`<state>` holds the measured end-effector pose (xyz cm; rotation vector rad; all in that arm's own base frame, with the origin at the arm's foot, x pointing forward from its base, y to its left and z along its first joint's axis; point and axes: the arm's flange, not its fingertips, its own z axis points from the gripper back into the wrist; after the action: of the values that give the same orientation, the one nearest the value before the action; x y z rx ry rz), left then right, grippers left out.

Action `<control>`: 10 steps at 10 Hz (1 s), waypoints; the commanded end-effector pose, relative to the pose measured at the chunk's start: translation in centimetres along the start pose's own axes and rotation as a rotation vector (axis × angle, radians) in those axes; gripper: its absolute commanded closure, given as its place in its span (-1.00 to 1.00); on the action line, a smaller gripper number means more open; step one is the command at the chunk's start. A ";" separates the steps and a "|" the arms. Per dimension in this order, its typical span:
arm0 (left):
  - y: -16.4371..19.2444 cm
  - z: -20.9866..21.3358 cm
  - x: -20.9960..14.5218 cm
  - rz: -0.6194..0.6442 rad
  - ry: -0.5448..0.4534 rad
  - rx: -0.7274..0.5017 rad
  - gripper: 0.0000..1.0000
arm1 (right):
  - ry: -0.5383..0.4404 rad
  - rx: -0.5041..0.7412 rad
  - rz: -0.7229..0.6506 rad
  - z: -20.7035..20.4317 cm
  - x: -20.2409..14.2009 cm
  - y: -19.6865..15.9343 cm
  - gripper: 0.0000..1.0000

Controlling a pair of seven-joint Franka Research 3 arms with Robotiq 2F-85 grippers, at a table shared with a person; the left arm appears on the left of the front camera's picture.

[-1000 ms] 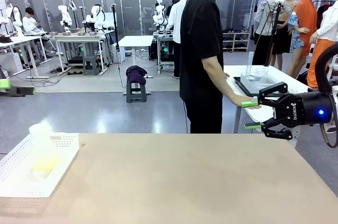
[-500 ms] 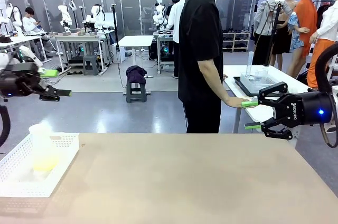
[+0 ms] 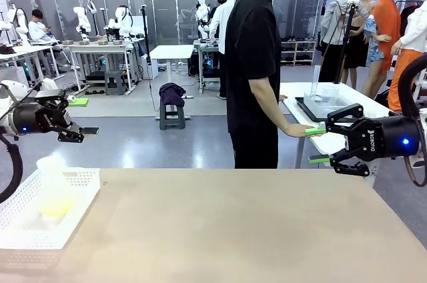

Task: Prepare the solutions needed for the experiment.
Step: When the human places the Big flask in the center of the table, pick up the Big flask and place it in the left Organizing basket.

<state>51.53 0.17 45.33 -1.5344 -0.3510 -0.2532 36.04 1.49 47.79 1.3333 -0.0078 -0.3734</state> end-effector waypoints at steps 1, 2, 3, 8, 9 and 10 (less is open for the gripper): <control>-0.2 0.2 -0.4 -0.052 -0.001 -0.062 -1.00 | 0.000 0.013 -0.023 0.0 -0.1 0.3 -0.16; 0.0 0.0 0.0 0.000 0.000 0.000 -1.00 | 0.000 0.013 -0.023 0.0 -0.1 0.3 -0.16; 0.0 0.0 0.0 0.000 0.000 0.000 -1.00 | 0.000 0.013 -0.023 0.0 -0.1 0.3 -0.16; 0.0 0.0 0.0 0.000 0.000 0.000 -1.00 | 0.000 0.013 -0.023 0.0 -0.1 0.3 -0.16; 0.0 0.0 0.0 0.000 0.000 0.000 -1.00 | 0.000 0.013 -0.023 0.0 -0.1 0.3 -0.16; 0.0 0.0 0.0 0.000 0.000 0.000 -1.00 | 0.000 0.013 -0.023 0.0 -0.1 0.3 -0.16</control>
<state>51.38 0.24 45.16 -1.5450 -0.3540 -0.2588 36.04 1.49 47.79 1.3333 -0.0078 -0.3734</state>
